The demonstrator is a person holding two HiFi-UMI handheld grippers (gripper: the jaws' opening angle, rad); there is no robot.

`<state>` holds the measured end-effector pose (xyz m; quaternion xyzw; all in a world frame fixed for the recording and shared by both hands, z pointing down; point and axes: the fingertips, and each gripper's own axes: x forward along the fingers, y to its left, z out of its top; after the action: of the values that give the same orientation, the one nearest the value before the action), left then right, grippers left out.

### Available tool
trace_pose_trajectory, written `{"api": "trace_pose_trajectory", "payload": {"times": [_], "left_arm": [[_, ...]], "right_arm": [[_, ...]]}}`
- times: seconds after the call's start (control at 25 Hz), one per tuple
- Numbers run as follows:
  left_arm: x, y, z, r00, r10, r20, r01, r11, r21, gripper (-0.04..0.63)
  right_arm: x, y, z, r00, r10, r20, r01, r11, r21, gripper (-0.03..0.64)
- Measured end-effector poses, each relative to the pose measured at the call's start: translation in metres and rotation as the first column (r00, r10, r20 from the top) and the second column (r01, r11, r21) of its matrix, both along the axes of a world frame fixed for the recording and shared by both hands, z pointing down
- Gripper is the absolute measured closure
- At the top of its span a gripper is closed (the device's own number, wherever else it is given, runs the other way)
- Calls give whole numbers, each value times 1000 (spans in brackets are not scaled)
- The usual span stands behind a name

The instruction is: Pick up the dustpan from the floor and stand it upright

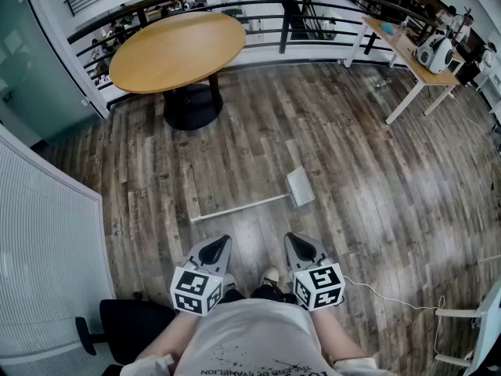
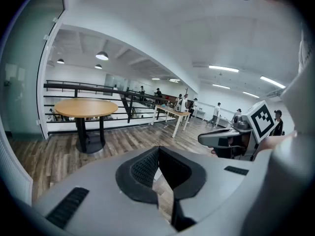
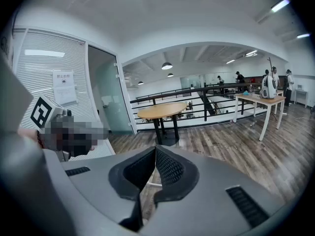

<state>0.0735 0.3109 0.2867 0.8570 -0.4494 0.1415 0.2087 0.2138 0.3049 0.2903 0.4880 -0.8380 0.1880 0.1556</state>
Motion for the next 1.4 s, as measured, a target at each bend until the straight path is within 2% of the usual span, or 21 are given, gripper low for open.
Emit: {"api": "trace_pose_trajectory", "payload": {"times": [0.52, 0.72, 1.12, 1.24, 1.4], "left_arm": [[-11, 1, 0, 1000, 2, 9, -2, 1000, -1, 571], [-34, 4, -1, 1000, -9, 7, 9, 1000, 1, 571], [-80, 18, 5, 1000, -5, 6, 5, 1000, 0, 571], [-96, 13, 12, 1000, -28, -2, 28, 999, -17, 571], [-100, 6, 19, 999, -32, -9, 32, 999, -38, 571]], "right_arm": [[-8, -1, -5, 1000, 11, 1, -11, 1000, 7, 591], [-13, -4, -5, 998, 60, 3, -60, 998, 16, 589], [-48, -7, -13, 996, 89, -7, -88, 995, 39, 589], [-55, -7, -8, 996, 86, -22, -85, 996, 26, 589], [-60, -15, 2, 997, 73, -32, -73, 997, -4, 589]]}}
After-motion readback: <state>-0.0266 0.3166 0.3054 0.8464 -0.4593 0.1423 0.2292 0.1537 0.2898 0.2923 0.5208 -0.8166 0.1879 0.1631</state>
